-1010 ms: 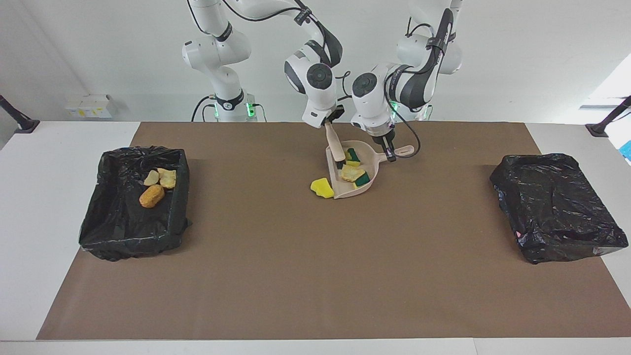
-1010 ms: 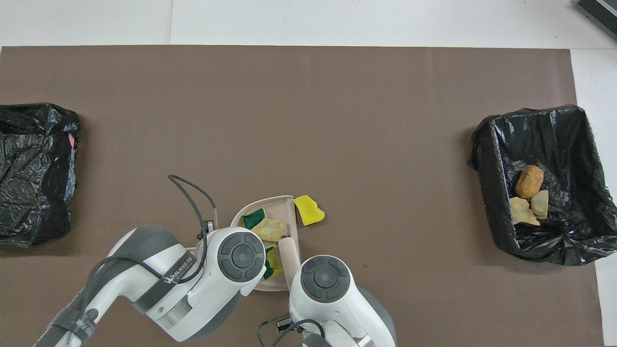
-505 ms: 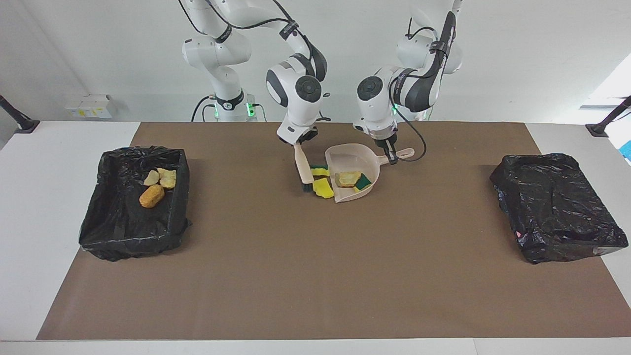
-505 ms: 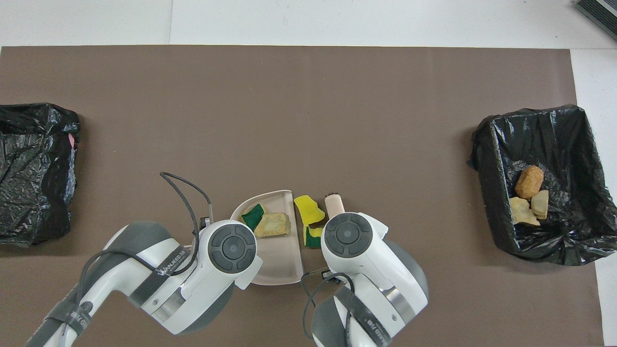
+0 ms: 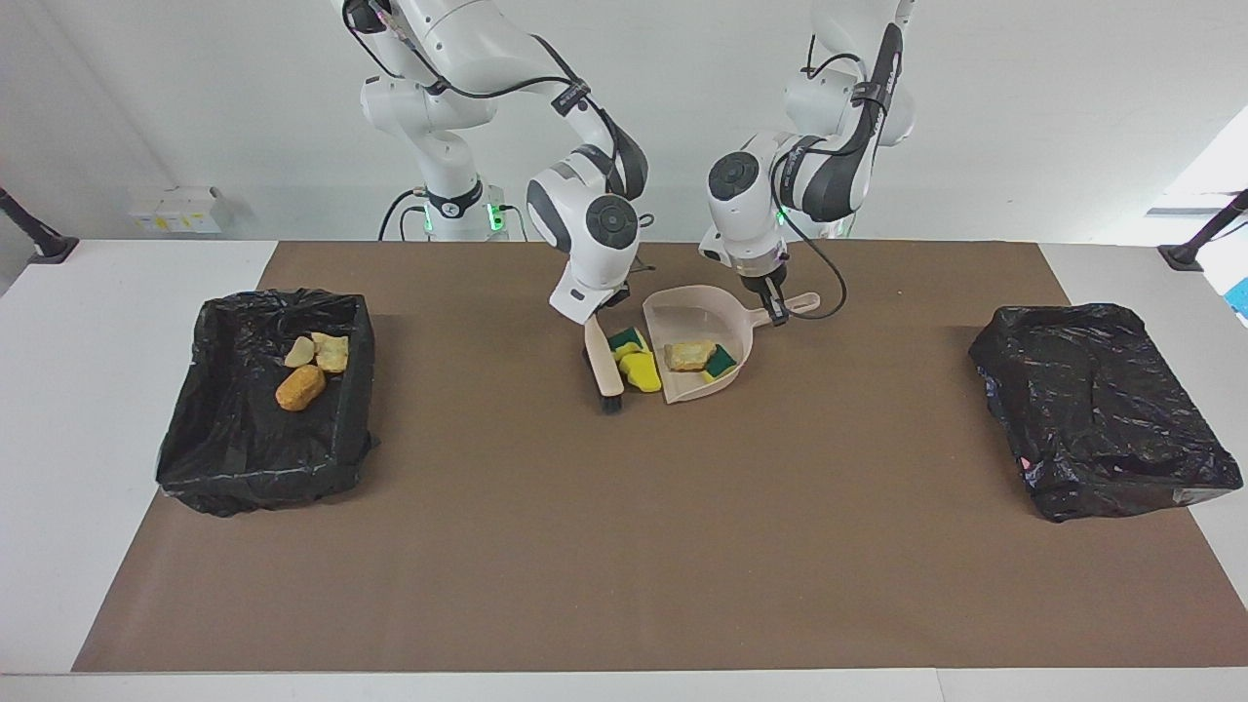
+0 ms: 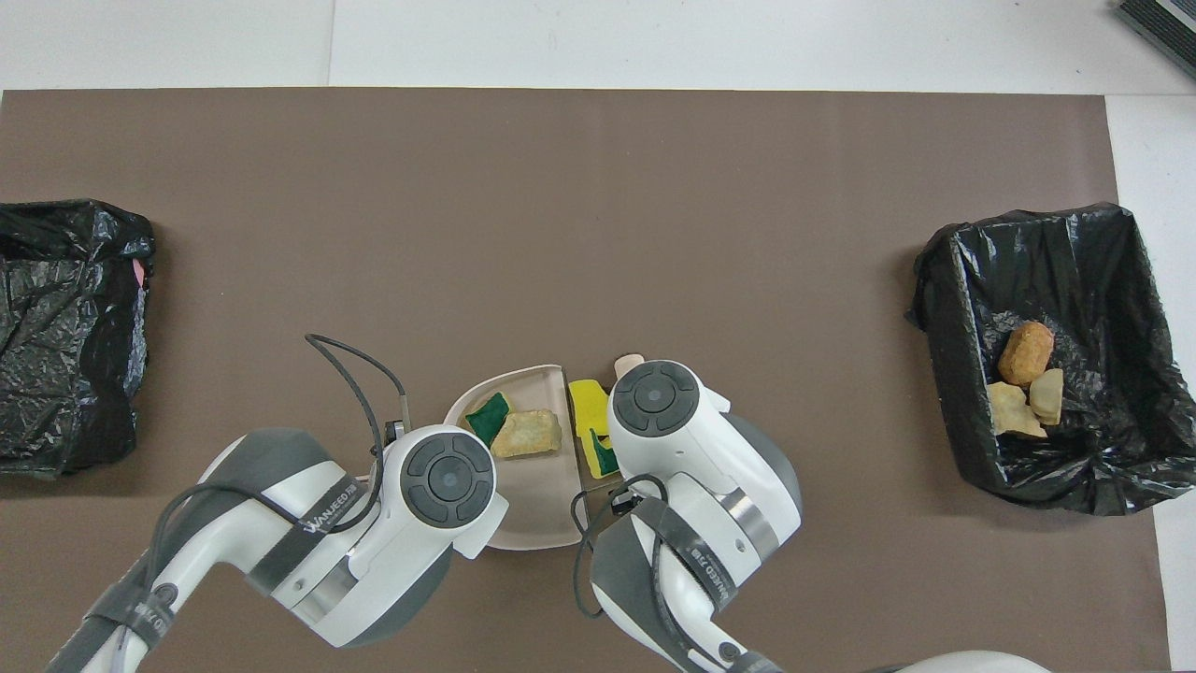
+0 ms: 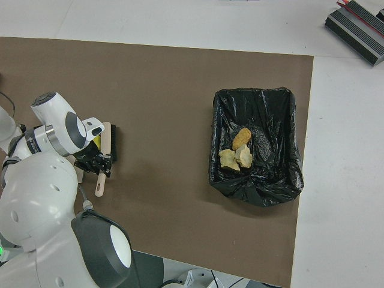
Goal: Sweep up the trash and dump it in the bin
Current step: 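Brush the remaining yellow sponge pieces into the dustpan with the right gripper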
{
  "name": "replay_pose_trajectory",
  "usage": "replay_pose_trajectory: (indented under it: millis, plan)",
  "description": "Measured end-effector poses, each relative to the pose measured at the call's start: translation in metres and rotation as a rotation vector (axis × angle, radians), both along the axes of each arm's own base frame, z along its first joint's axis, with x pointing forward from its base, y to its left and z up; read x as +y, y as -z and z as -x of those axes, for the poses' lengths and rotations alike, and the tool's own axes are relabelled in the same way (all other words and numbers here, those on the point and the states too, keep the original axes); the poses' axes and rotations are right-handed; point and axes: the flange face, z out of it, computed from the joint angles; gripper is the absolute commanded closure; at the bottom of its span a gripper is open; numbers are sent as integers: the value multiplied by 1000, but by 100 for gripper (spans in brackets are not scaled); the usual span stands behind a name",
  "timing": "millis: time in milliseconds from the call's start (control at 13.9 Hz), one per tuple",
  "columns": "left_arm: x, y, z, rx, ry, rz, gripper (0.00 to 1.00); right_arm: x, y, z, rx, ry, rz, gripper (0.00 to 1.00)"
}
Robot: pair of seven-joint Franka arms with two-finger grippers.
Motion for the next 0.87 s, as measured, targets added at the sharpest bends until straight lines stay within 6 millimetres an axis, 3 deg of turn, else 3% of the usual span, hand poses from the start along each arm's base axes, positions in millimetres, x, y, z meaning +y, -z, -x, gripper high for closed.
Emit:
replay_pose_trajectory:
  millis: [216,433,577,865]
  plan:
    - [0,0,0,0,0,0,100,41,-6,22,40,41,-137,100]
    - [0,0,0,0,0,0,100,69,-15,36,68,88,-230,100]
    - [0,0,0,1,2,0,100,70,-16,37,78,97,-233,100]
    - [8,-4,-8,20,45,8,100,55,-11,33,118,175,-158,100]
